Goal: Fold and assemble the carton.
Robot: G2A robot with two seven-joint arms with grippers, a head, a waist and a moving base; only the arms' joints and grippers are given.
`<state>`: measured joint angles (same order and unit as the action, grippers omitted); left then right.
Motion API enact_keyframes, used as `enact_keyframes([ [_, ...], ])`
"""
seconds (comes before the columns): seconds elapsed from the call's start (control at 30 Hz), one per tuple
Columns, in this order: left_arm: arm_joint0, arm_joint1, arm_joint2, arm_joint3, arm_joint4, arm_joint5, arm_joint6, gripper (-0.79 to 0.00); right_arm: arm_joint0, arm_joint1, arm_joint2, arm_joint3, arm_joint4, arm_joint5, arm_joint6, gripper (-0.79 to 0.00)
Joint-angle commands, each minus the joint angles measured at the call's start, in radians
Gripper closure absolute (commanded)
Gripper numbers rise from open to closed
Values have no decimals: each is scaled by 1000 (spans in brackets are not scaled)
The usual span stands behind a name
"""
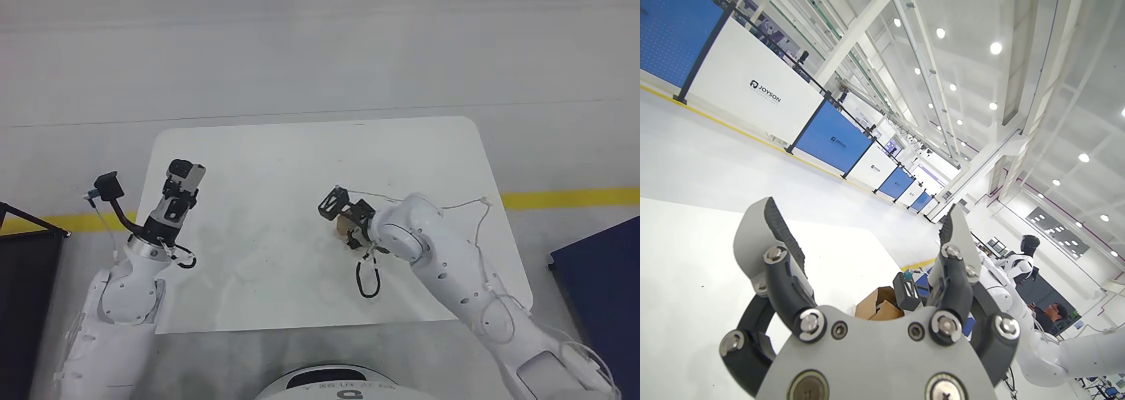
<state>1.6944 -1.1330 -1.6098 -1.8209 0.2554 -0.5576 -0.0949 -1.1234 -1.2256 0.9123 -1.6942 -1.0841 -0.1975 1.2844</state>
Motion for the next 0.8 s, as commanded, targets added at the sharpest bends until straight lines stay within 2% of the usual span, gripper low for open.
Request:
enact_keyframes([
  [0.0, -3, -1, -1, 2, -1, 1, 0, -785, 3, 1, 5, -18, -2, 0, -15, -339],
  [0.23, -20, -3, 8, 9, 3, 12, -15, -785, -58, 20, 100, -185, 39, -27, -99, -431],
  [0.27, -25, -3, 11, 10, 4, 14, -19, -785, -68, 24, 124, -219, 42, -30, -129, -477],
  [0.37, -41, -4, 20, 15, 8, 21, -29, -785, -117, 35, 203, -300, 45, -22, -231, -514],
  [0.43, -52, -5, 26, 20, 9, 25, -38, -785, -153, 40, 261, -341, 59, -4, -304, -566],
  [0.5, -62, -6, 30, 29, 9, 28, -45, -785, -193, 45, 319, -366, 102, 9, -369, -591],
  [0.63, -86, -7, 51, 66, 32, 53, -69, -785, -284, 50, 454, -391, 290, 22, -507, -566],
  [0.7, -110, -8, 71, 96, 60, 80, -93, -785, -336, 53, 506, -393, 370, 7, -563, -631],
  [0.77, -145, -9, 105, 137, 104, 115, -128, -785, -380, 56, 543, -383, 366, -6, -609, -668],
])
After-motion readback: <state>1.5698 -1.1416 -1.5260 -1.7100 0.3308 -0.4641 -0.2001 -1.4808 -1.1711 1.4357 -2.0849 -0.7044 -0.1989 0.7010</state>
